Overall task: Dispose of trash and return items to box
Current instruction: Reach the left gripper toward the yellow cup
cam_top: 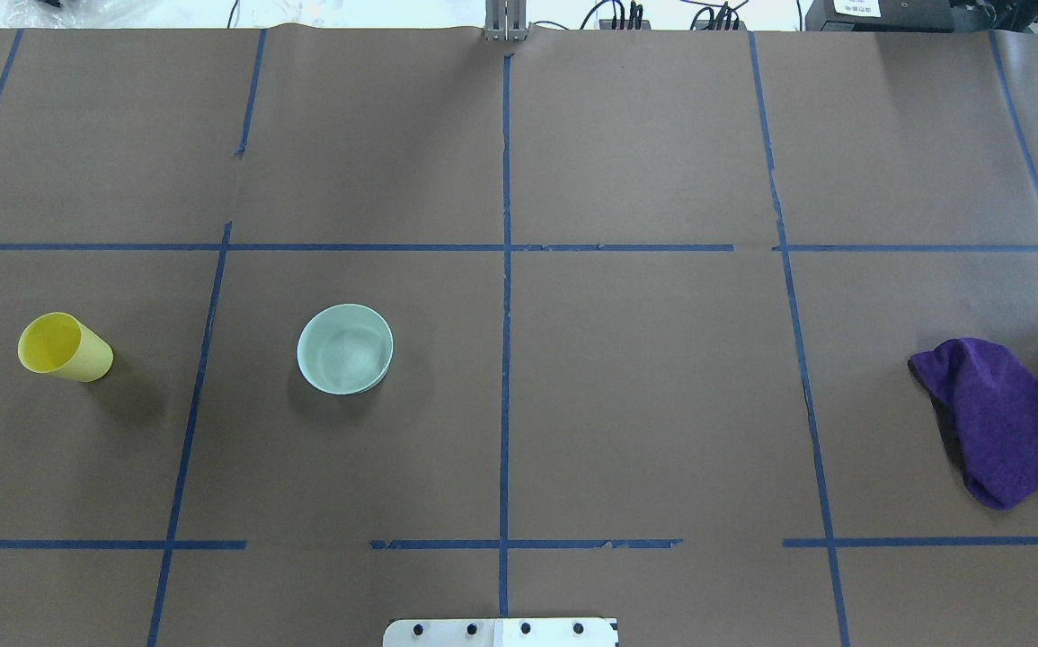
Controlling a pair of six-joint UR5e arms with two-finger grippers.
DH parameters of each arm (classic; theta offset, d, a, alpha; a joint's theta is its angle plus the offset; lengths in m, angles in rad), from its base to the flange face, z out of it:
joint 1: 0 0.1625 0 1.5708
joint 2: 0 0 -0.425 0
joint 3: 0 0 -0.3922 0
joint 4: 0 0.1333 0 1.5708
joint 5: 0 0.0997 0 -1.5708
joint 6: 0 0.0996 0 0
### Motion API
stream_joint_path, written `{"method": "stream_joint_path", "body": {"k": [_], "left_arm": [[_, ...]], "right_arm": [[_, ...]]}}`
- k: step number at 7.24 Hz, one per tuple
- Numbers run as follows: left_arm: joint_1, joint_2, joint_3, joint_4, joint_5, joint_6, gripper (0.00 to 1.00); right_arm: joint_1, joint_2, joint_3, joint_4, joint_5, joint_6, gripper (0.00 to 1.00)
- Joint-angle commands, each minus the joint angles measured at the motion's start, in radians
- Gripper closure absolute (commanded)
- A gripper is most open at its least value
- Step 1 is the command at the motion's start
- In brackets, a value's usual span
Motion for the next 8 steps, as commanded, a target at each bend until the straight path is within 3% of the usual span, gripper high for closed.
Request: {"method": "stream_joint_path", "body": {"k": [1, 2, 3, 8], "left_arm": [[0.068, 0.104, -0.009, -0.096, 0.101, -0.196, 0.0], [0.102, 0.183, -0.003, -0.254, 0.11, -0.311, 0.0], [0.138, 0.198, 0.005, -0.343, 0.115, -0.428, 0.0], [0.246, 0.209, 0.0, -0.34, 0.115, -0.477, 0.0]], "right_arm": [[0.0, 0.001, 0.002, -0.002, -0.003, 0.0, 0.0], [0.0, 0.0, 0.008, -0.002, -0.003, 0.0, 0.0], [0.0, 0.001, 0.008, -0.002, -0.003, 0.0, 0.0], [0.0, 0.006, 0.008, -0.002, -0.005, 0.0, 0.0]]}}
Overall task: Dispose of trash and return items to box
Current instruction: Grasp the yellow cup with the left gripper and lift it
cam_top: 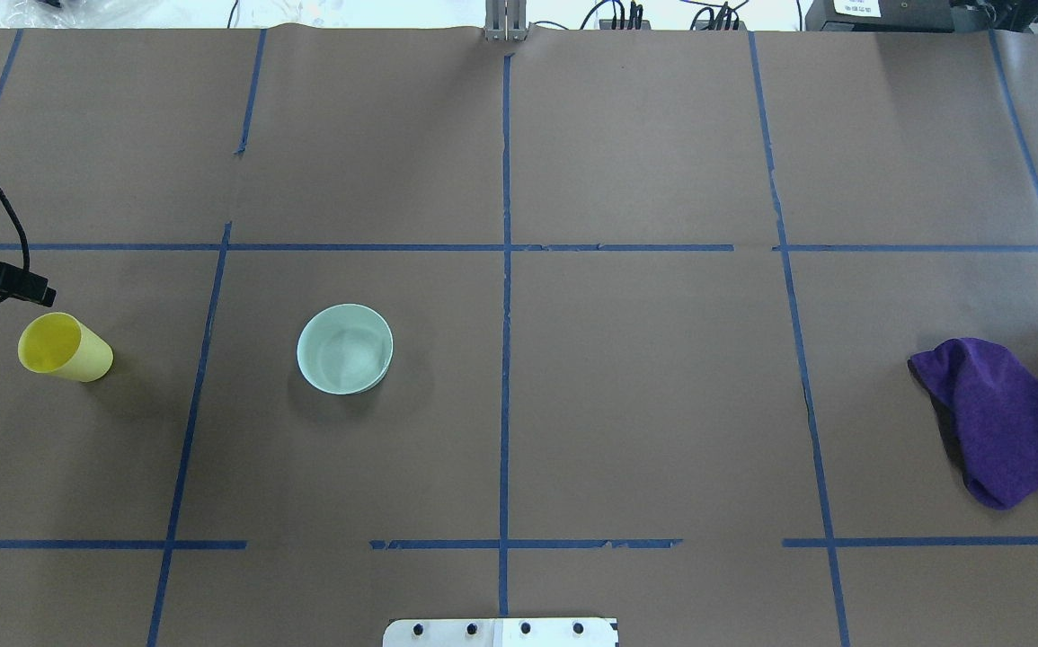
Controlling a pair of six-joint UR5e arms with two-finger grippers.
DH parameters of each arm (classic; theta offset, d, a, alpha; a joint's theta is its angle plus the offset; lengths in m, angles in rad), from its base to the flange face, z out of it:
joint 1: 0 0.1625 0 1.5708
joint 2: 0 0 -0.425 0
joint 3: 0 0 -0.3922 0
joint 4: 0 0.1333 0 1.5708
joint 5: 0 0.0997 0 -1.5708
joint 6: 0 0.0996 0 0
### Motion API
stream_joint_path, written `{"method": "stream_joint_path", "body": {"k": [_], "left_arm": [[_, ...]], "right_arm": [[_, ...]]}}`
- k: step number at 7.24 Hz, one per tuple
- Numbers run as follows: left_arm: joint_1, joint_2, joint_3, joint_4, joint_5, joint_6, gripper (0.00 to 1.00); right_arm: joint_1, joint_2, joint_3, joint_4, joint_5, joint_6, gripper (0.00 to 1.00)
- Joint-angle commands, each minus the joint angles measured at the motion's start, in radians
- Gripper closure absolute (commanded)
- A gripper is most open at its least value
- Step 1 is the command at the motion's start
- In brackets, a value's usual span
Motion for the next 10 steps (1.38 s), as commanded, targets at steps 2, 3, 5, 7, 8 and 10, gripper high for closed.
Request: {"method": "stream_joint_path", "body": {"k": [2, 3, 5, 7, 8, 10], "left_arm": [[0.063, 0.017, -0.001, 0.003, 0.0, 0.001, 0.0], [0.074, 0.032, -0.001, 0.003, 0.0, 0.001, 0.0], [0.077, 0.04, 0.001, 0.003, 0.0, 0.009, 0.0], [0.088, 0.043, 0.004, 0.005, -0.003, 0.009, 0.29], [0.088, 0.043, 0.004, 0.005, -0.003, 0.009, 0.56], [0.086, 0.041, 0.001, 0.003, -0.003, 0.009, 1.0]], "right_arm": [[0.0, 0.0, 0.0, 0.0, 0.0, 0.0, 0.0], [0.0, 0.0, 0.0, 0.0, 0.0, 0.0, 0.0], [0.0, 0.0, 0.0, 0.0, 0.0, 0.0, 0.0], [0.0, 0.0, 0.0, 0.0, 0.0, 0.0, 0.0], [0.002, -0.001, 0.0, 0.0, 0.0, 0.0, 0.0], [0.0, -0.001, 0.0, -0.002, 0.0, 0.0, 0.0]]}}
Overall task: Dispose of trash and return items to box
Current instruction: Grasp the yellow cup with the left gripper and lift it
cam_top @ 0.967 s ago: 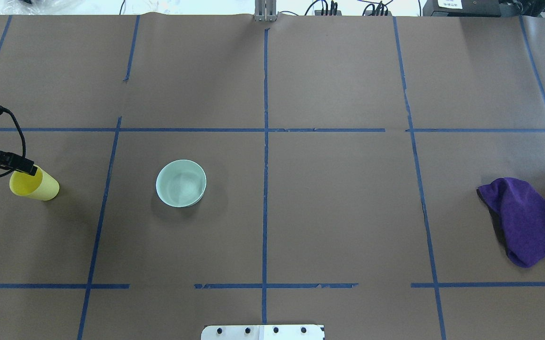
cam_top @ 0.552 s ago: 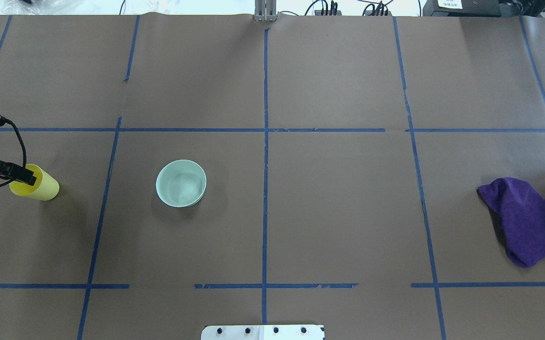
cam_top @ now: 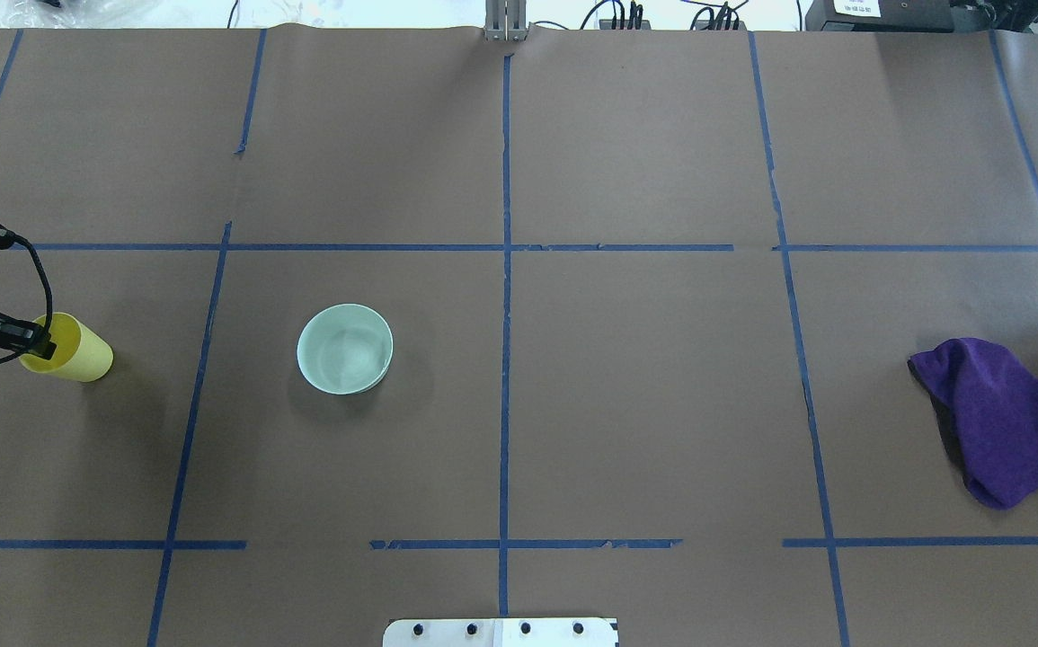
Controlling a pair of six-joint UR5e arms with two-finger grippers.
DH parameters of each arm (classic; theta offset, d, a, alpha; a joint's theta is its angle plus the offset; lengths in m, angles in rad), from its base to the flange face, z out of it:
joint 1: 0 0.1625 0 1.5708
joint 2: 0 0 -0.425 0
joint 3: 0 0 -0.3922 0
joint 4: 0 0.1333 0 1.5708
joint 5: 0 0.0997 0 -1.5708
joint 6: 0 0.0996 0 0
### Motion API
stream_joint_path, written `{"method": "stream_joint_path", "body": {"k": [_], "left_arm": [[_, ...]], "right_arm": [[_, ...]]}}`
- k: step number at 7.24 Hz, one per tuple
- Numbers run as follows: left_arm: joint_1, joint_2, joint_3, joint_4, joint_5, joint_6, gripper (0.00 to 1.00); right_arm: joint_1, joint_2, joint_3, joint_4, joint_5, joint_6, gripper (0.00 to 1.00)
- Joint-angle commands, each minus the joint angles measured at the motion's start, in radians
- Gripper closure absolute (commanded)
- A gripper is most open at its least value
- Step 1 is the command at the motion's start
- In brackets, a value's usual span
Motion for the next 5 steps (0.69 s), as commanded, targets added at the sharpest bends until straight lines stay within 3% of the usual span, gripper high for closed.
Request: {"method": "stream_joint_path", "body": {"k": [1, 3, 5], "left_arm": [[-0.005, 0.001, -0.015, 0.001, 0.0, -0.003, 1.0], [-0.062, 0.065, -0.14, 0.013, -0.009, 0.001, 1.0], [-0.184, 0.041, -0.234, 0.23, -0.043, 0.122, 1.0]], "right_arm": [[0.0, 0.001, 0.0, -0.003, 0.0, 0.0, 0.0], [-0.005, 0.024, 0.017, -0.003, 0.011, 0.002, 0.0], [-0.055, 0.026, 0.02, 0.002, -0.001, 0.015, 0.0]]}}
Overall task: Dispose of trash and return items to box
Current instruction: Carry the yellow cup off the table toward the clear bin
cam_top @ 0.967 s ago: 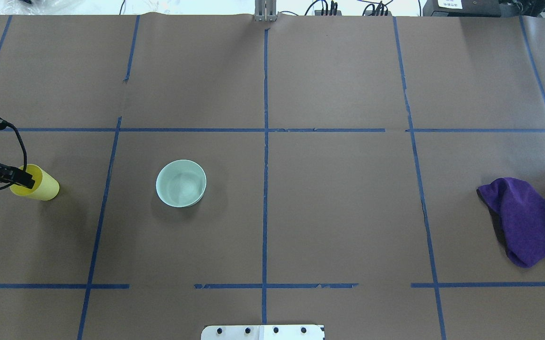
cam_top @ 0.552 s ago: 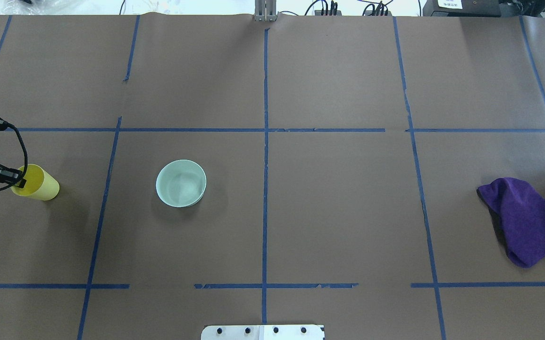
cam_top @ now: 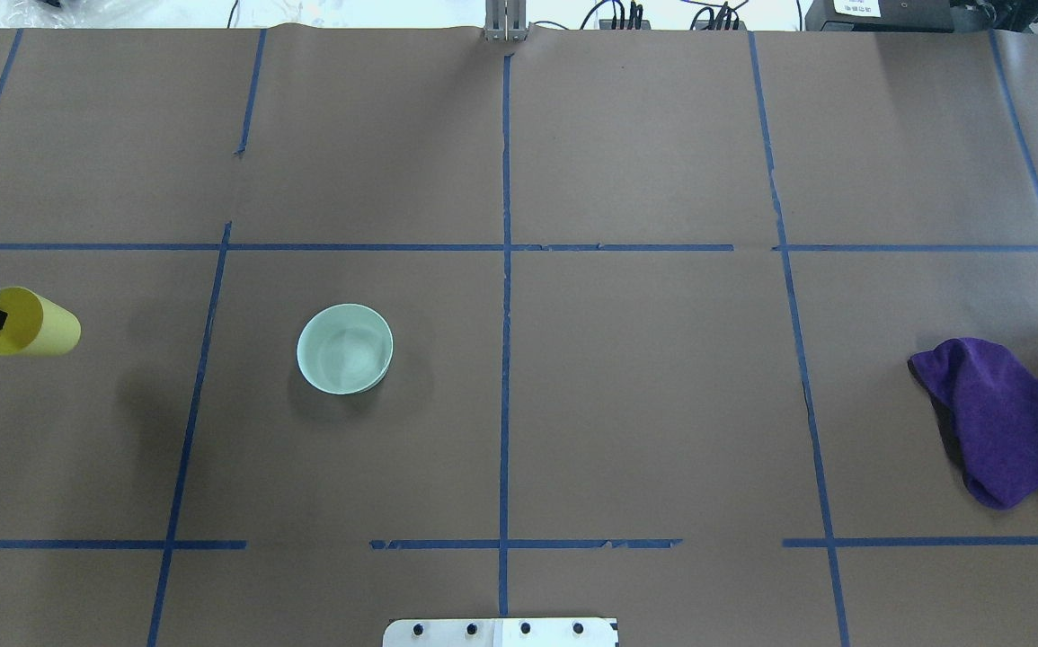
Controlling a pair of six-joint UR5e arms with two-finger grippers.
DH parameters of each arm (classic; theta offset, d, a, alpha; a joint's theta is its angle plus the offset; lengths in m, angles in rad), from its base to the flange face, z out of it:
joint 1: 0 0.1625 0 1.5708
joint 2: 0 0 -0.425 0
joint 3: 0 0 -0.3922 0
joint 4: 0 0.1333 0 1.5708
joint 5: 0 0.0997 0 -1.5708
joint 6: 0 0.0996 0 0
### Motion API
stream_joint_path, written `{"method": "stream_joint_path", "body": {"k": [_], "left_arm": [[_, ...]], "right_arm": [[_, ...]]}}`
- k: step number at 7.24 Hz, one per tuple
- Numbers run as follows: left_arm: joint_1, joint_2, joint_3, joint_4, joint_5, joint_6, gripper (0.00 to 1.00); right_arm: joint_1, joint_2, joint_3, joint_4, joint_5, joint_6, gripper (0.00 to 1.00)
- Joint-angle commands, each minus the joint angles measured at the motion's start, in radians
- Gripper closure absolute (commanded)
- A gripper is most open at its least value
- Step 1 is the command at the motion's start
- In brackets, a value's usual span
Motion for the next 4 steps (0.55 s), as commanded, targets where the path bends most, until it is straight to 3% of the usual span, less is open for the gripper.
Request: {"method": "stream_joint_path", "body": {"k": [1, 2, 4], "left_arm": [[-0.14, -0.065, -0.095, 0.312, -0.018, 0.197, 1.0], [-0.222, -0.154, -0.088, 0.447, -0.017, 0.295, 1.0], [-0.376, -0.165, -0.054, 0.56, -0.015, 0.51, 1.0]], "right_arm": [[-0.031, 0.003, 0.004, 0.005, -0.005, 0.028, 0.0], [-0.033, 0.0, -0.003, 0.002, 0.004, 0.062, 0.0], [-0.083, 0.005, 0.005, 0.007, -0.002, 0.074, 0.0]]}}
